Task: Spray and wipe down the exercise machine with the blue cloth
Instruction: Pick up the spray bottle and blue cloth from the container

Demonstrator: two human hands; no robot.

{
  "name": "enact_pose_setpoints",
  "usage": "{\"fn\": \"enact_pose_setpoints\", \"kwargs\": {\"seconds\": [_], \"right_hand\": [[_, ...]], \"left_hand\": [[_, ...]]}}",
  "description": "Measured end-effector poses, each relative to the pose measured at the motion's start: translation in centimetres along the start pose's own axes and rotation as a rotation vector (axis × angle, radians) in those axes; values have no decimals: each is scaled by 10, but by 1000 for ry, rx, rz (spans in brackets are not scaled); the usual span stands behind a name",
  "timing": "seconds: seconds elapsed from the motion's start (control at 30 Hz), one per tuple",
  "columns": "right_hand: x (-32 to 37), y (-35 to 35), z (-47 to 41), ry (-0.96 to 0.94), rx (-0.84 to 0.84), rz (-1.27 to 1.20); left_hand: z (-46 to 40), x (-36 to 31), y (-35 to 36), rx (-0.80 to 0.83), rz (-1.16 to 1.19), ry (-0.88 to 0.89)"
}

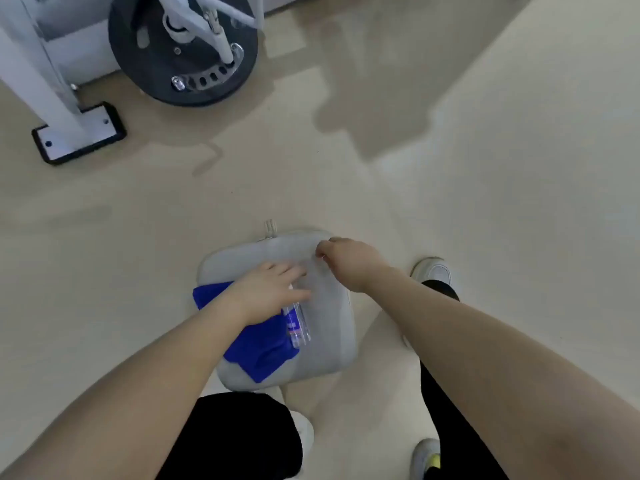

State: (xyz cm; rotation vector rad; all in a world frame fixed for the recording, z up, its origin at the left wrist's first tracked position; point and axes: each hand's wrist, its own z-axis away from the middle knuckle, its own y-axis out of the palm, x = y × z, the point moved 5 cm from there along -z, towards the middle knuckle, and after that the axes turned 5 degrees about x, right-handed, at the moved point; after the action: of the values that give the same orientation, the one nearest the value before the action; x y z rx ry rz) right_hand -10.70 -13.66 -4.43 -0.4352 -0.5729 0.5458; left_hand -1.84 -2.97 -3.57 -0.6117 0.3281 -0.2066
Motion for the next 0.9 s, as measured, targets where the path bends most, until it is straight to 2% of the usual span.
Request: {"fn": "enact_pose_setpoints", "kwargs": {"seconds": [0.03, 0.2, 0.3, 0.37, 0.5, 0.6, 0.67, 0.73, 0.83, 0.9], "right_hand": [[-2, 7, -8, 12, 4, 5], [-10, 29, -34, 16, -76, -76], [-9, 33, -36, 32, -178, -185], [-1, 47, -34, 9, -150, -213], [38, 79, -31, -74, -63, -214], [71, 95, -36, 36, -88, -101], [80, 98, -39, 129, -116, -109], [87, 89, -36, 131, -106, -334], [91, 49, -6, 107, -34, -727], [84, 8, 26, 128, -78, -792]], "left_hand": [[-12, -1, 11, 17, -72, 48], [-33, 7, 26, -102, -192, 194], [-25, 22, 22, -227, -23, 204], [-7, 40, 22, -212, 127, 69], [40, 79, 23, -219, 233, -277], [65, 95, 33, -265, 351, -424], [74, 94, 38, -297, 532, -435], [89, 90, 31, -374, 671, -438], [120, 86, -7, -518, 699, -472], [140, 80, -44, -563, 678, -466]]}}
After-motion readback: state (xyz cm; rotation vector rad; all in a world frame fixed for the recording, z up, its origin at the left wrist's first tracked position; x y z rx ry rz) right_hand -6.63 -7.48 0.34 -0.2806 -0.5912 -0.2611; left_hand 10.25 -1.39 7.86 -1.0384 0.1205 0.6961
